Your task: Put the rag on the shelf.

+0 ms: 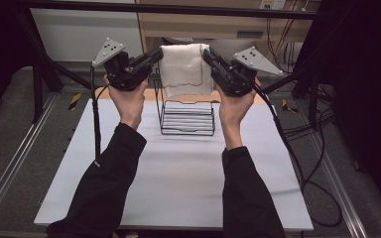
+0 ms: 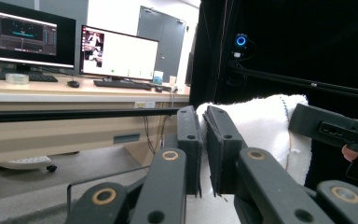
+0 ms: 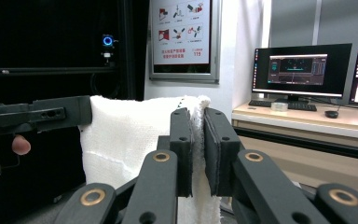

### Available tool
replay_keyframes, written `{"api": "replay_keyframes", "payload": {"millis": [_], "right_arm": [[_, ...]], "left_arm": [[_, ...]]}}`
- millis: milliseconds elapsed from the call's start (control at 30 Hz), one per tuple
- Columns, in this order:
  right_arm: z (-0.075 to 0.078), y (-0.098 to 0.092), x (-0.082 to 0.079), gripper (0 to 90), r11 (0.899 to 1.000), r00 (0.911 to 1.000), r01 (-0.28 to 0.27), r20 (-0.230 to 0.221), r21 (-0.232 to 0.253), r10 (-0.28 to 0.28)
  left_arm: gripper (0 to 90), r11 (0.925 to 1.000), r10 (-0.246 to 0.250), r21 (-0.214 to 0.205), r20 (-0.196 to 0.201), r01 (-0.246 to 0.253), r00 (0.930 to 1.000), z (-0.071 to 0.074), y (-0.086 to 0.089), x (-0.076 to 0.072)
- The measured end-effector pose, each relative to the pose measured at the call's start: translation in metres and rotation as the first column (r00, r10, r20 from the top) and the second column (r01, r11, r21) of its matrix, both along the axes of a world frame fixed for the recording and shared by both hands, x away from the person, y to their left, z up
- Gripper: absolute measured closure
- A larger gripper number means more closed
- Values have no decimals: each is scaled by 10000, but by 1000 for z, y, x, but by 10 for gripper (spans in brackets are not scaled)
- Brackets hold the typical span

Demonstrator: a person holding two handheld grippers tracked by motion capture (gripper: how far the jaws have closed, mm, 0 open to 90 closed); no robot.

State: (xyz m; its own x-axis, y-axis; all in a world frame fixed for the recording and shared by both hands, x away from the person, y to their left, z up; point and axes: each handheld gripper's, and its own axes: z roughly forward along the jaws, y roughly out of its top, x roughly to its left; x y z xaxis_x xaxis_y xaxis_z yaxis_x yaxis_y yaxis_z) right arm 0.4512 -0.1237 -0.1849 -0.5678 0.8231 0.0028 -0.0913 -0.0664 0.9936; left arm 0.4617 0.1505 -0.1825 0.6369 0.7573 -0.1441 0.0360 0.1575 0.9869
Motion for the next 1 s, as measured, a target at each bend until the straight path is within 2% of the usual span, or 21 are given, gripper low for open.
{"api": "replay_keyframes", "payload": {"millis": [300, 767, 1000], "right_arm": [[7, 3, 10, 827, 10000, 10000, 54, 5, 58, -54], [20, 4, 23, 827, 9997, 9999, -2, 117, 243, -1], [22, 8, 33, 827, 9999, 10000, 59, 69, 129, -60]], "left_arm": [[837, 10000, 82, 28, -34, -82, 10000, 10, 1, 11], [837, 9994, 254, 220, 162, -257, 9995, 32, 1, 23], [838, 9989, 414, 227, 132, -417, 9991, 34, 2, 35]]}}
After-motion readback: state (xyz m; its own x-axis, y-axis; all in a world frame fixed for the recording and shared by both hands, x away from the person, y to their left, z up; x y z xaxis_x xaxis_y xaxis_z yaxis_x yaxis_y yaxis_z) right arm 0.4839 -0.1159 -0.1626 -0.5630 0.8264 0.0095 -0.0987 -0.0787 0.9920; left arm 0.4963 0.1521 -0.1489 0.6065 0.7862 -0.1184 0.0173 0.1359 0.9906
